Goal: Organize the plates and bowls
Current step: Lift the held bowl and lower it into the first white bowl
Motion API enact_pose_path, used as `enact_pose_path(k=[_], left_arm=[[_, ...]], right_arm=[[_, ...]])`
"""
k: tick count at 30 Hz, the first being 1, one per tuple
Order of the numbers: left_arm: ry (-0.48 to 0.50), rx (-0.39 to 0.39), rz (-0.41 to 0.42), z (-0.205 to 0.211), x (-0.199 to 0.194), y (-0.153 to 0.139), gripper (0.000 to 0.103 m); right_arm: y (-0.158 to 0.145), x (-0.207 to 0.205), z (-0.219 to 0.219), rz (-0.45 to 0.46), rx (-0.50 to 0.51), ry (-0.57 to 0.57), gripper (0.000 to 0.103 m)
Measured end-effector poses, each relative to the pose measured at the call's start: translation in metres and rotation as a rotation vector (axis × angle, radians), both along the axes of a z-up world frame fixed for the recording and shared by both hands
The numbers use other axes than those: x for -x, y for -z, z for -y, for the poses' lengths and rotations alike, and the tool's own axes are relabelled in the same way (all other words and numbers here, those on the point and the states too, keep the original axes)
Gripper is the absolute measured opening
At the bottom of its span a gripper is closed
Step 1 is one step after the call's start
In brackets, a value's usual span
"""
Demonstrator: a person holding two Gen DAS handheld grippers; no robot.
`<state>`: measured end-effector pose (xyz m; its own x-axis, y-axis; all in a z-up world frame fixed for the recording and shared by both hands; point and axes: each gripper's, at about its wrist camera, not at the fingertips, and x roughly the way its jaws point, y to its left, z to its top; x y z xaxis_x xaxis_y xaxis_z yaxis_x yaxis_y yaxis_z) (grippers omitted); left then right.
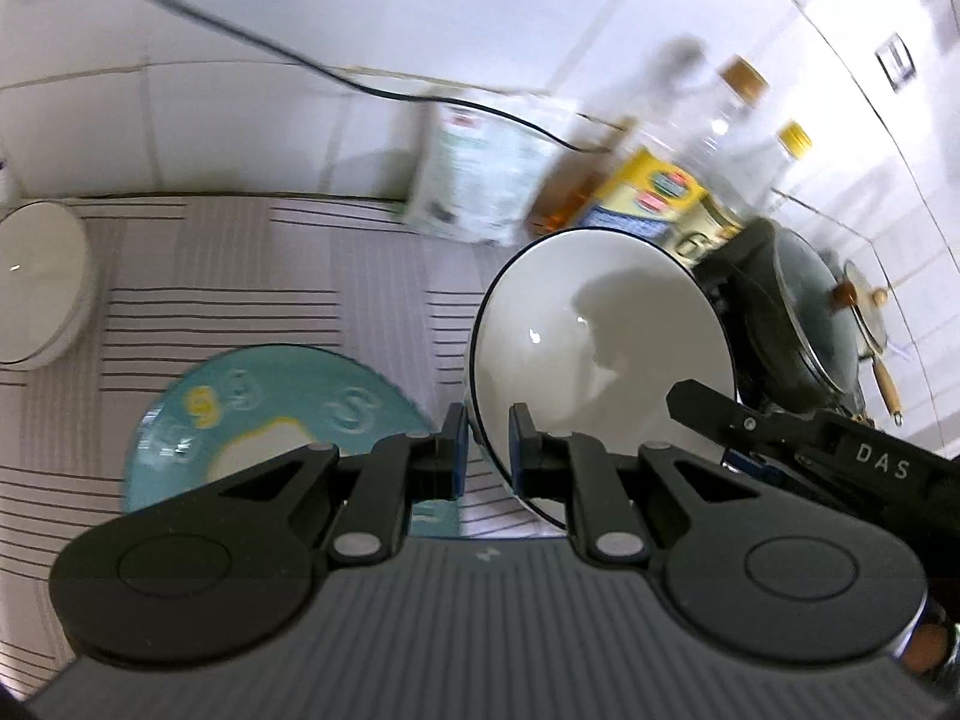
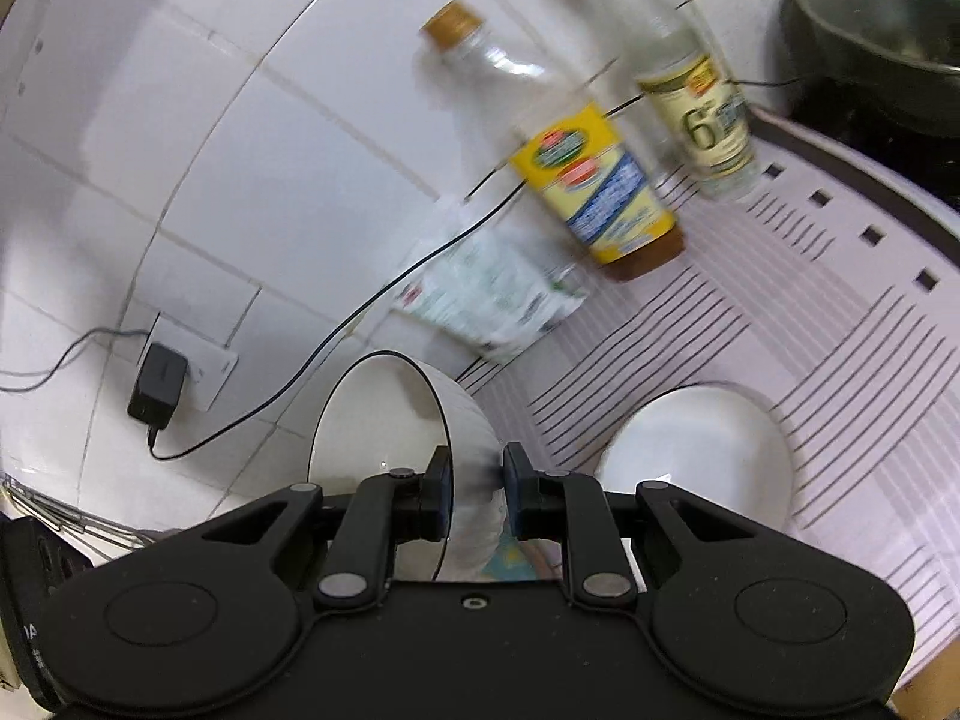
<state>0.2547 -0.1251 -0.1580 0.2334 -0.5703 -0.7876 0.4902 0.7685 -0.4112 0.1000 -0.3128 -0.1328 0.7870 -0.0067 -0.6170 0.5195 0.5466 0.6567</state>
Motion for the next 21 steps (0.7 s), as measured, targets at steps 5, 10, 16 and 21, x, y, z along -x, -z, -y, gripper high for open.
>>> enact_pose_path(k=[5, 10, 16, 21], left_arm=[[0.044, -0.037, -0.02, 0.039, 0.015, 0.007, 0.012], [0.07, -0.102, -0.057, 0.072, 0.021, 0.028, 0.012], [0.069, -0.176, -0.096, 0.095, 0.026, 0.05, 0.012], [0.045, -0.221, -0.123, 0.101, 0.03, 0.058, 0.012]], right_arm=[[0.012, 0.022, 0.024, -0.02, -0.009, 0.017, 0.022], [0.031, 0.033, 0.045, -0.06, -0.016, 0.014, 0.022], [0.048, 0.031, 0.06, -0.11, 0.01, -0.029, 0.022], [0.055, 0.018, 0.056, -0.209, 0.11, -0.111, 0.02]])
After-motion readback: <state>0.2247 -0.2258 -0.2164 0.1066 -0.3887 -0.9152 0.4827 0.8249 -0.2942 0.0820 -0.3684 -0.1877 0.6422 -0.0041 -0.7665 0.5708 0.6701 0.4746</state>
